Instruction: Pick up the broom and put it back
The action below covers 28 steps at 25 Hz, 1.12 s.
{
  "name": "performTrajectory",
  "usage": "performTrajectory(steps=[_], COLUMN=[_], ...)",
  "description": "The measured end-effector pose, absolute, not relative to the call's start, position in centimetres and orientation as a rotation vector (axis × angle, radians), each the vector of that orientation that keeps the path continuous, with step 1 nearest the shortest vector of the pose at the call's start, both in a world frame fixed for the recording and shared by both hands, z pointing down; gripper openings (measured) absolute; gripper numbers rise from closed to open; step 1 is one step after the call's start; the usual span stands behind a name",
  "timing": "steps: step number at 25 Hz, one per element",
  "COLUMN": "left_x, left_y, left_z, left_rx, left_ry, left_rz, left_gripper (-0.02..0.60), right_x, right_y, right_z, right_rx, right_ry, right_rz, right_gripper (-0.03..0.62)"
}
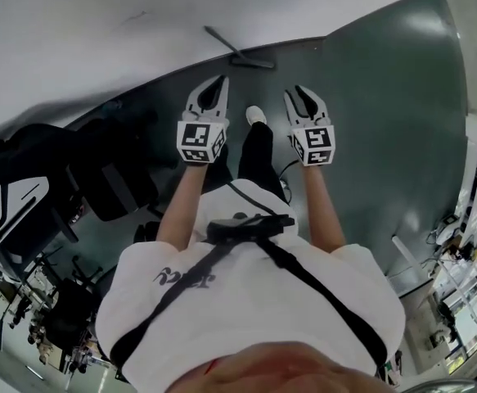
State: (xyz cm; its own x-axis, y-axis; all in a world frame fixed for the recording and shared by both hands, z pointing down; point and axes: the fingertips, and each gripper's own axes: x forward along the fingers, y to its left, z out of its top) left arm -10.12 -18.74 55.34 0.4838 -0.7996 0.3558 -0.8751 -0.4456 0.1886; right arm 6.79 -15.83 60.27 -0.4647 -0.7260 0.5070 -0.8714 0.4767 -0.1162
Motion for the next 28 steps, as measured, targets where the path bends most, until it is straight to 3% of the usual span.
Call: performTrajectory(steps=[3, 5, 7, 20, 28], left_x=[-10.8, -11.2, -11.9, -18.9, -21.5], left_y=[-19.2, -19.4, -19.8, -22.7, -23.3], left_z=[58.3, 60.1, 61.7, 69.8, 71.9], left_rx=[2.371, 2.348, 2.331, 2.206, 2.173], left_ry=[-1.353, -1.311, -1.3, -1.425, -1.451], left_rz=[0.337, 0.347, 0.361, 0.381, 0.373], left_gripper=[0.011, 0.011, 0.011, 0.011, 0.011], right_x=[5.8, 4.9, 3.9, -5.4, -12.1], right_y=[-15.4, -15.4, -15.9, -24.2, -31.3], right_z=[63.9, 65.9, 68.0, 80.7, 85.3], right_rx=[1.306, 1.295, 1.284, 1.234, 1.183], right_ry=[-2.313, -2.319, -2.324, -2.391, -2.399], right_rz=[0.55, 0.565, 0.575, 0.632, 0.469], right_gripper=[0.13, 0.205, 0.223, 0.227, 0.225])
